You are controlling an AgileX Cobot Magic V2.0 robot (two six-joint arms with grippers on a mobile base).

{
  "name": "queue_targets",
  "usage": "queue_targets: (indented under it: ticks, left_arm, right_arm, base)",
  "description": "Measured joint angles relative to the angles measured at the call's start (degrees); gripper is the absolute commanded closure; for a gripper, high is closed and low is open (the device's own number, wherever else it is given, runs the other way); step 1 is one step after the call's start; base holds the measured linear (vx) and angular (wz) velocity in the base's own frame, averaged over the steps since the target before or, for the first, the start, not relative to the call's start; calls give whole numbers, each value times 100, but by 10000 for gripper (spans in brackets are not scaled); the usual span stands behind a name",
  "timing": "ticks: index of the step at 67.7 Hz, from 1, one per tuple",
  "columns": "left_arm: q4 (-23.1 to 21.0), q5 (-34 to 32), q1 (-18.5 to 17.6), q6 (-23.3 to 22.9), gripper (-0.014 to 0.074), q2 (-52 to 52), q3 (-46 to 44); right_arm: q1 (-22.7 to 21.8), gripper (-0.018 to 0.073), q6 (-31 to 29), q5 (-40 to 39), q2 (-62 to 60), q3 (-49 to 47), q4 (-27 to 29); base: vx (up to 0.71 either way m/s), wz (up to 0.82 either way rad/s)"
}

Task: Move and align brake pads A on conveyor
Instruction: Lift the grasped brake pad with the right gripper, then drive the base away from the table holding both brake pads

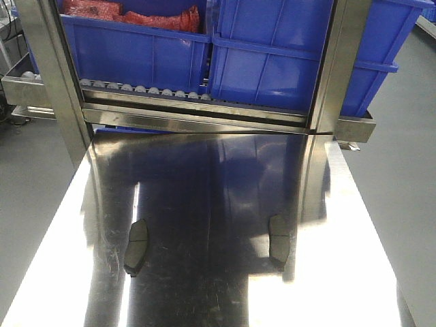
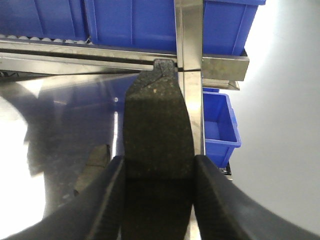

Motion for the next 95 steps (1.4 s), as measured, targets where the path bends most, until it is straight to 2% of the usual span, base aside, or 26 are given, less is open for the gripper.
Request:
queue_targets:
  ticks: [57, 95]
  left_arm:
    - [-5, 0, 0, 0, 603, 0, 0]
    - [-7, 0, 0, 0, 603, 0, 0]
  right_arm:
    - [0, 566, -2, 74, 0, 0, -24]
    - [0, 566, -2, 74, 0, 0, -24]
  base:
    - [-1, 5]
    - [-14, 74]
